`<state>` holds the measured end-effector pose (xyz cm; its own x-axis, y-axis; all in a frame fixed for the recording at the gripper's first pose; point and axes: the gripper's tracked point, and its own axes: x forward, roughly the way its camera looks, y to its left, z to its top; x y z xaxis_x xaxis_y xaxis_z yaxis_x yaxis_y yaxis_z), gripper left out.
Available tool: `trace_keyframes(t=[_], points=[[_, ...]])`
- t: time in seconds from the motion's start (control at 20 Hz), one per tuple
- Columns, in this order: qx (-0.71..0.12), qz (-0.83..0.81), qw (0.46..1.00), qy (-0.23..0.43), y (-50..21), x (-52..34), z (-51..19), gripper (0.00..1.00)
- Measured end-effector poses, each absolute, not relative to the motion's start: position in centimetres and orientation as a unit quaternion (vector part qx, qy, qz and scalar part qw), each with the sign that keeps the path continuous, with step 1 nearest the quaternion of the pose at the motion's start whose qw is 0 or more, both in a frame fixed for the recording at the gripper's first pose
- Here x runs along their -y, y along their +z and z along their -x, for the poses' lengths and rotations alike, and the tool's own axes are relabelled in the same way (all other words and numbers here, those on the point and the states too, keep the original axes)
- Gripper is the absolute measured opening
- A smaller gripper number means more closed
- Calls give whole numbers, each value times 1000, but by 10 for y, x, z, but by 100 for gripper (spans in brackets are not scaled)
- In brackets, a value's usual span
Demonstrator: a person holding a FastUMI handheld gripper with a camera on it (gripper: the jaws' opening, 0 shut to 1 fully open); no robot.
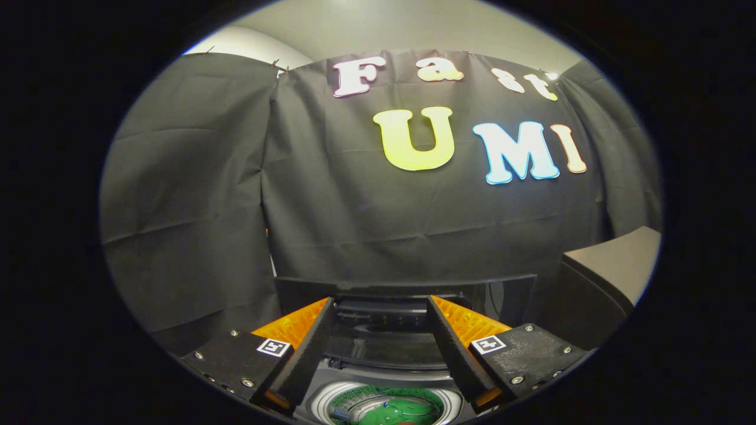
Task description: Put the clothes into the washing machine and then close the washing machine lid.
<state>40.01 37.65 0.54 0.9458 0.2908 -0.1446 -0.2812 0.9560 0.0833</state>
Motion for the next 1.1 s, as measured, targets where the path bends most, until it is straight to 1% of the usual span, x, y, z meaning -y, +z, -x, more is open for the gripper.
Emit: trace_keyframes(t=[0.35,0.7,1.1], points=[[-78,-24,988,128,29,-384,-447,96],[-124,-15,985,120,17,-405,-488,96],[-206,-18,974,96,-23,-406,-516,96]])
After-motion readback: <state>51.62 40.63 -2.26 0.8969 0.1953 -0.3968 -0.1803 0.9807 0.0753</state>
